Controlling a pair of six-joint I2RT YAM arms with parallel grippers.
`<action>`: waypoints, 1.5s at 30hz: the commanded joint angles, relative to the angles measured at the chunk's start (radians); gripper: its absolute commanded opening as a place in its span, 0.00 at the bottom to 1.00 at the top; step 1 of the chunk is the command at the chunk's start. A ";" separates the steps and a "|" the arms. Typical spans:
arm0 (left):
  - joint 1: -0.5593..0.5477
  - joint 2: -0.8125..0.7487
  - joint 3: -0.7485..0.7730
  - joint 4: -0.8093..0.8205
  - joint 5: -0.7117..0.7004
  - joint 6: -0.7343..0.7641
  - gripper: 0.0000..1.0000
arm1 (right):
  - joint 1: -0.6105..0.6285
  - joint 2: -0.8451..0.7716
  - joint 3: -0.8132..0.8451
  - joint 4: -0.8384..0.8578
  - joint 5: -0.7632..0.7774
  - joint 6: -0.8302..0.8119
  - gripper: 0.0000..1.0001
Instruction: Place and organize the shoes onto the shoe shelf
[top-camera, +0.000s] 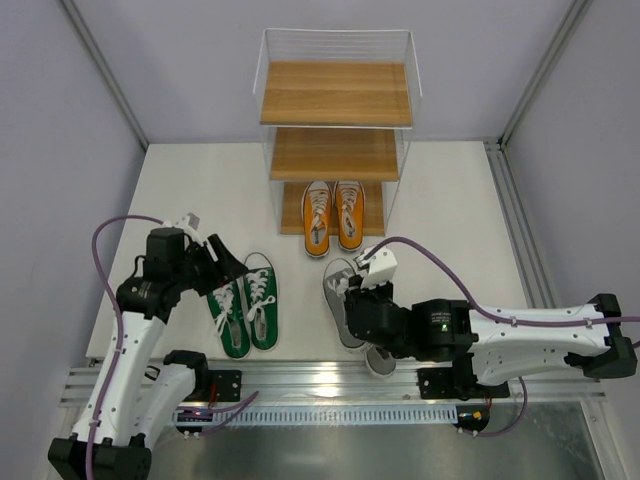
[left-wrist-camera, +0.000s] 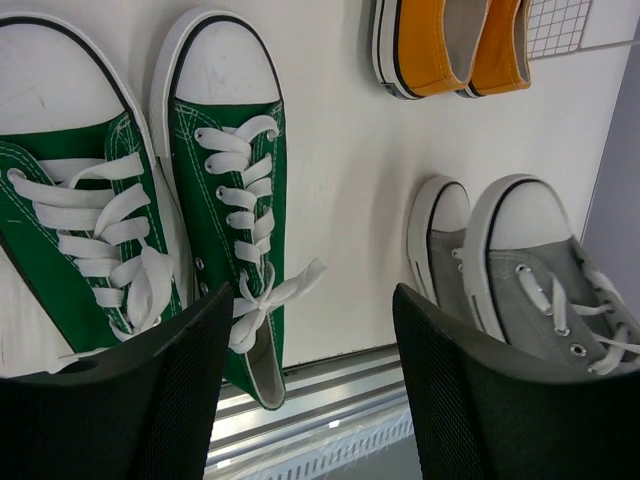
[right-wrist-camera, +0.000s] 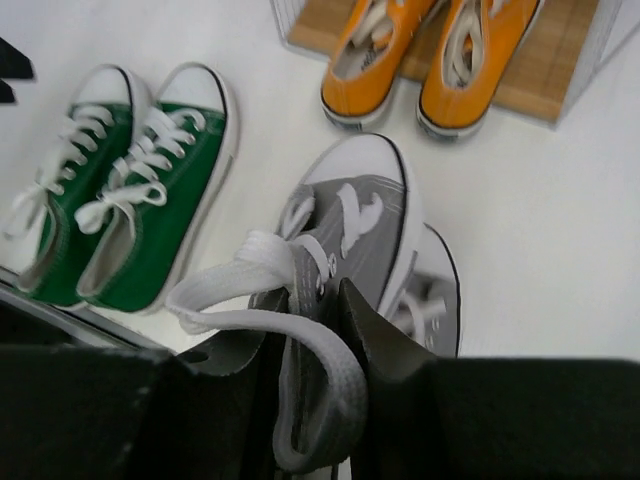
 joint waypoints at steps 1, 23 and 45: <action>-0.001 -0.023 0.042 -0.007 -0.021 0.026 0.64 | 0.003 -0.039 0.085 0.235 0.128 -0.231 0.04; -0.001 -0.033 0.052 -0.010 -0.028 0.040 0.64 | -0.157 0.110 0.056 0.567 -0.091 -0.285 0.04; -0.149 0.190 0.091 0.039 0.223 0.069 0.24 | -0.029 0.302 0.162 -0.270 -0.412 0.404 0.04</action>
